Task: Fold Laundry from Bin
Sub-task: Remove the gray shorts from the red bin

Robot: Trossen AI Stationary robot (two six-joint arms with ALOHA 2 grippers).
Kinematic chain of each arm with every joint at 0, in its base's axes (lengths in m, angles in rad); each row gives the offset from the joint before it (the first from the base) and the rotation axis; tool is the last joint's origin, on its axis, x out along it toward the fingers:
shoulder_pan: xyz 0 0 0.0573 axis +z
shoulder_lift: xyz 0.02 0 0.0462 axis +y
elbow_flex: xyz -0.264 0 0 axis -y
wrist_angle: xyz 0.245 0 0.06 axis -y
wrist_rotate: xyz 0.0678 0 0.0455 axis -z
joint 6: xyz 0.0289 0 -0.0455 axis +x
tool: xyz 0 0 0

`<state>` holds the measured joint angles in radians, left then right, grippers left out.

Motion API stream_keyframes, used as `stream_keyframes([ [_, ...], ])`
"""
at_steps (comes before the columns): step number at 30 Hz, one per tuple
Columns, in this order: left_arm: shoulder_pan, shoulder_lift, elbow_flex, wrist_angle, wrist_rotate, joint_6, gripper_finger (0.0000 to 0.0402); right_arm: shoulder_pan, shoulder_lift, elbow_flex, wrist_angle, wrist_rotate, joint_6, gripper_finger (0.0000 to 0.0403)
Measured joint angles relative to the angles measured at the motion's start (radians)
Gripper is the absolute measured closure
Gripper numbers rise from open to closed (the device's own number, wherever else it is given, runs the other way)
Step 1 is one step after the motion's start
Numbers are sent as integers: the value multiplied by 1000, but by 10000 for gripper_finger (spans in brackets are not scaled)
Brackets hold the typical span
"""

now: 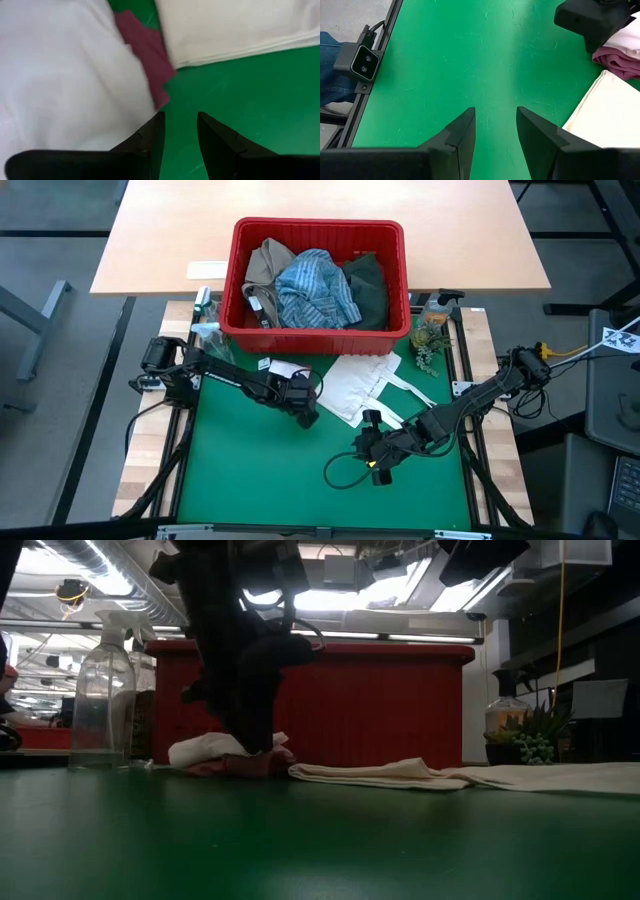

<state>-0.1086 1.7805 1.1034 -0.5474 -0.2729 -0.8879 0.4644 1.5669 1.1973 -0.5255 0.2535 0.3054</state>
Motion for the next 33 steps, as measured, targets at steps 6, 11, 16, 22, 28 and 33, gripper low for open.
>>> stream_keyframes([
  [6, -1, 0, 0, 92, -4, 0, 302, 0, 2, 0, 1, 0, 0, 260],
  [11, 2, 0, 0, 168, -49, 1, 302, 0, 20, 1, 8, 7, 0, 260],
  [16, 14, 0, 0, 168, -167, 8, 302, 0, 35, 2, 3, 9, 0, 260],
  [22, 43, 5, 0, 171, -187, 8, 302, 0, 36, 1, 3, 8, 0, 260],
  [28, 66, 59, 0, 173, -184, 9, 302, 0, 36, 1, -3, 8, 0, 260],
  [33, 103, 110, 0, 145, -180, 8, 302, 1, 9, 1, -37, -23, -2, 260],
])
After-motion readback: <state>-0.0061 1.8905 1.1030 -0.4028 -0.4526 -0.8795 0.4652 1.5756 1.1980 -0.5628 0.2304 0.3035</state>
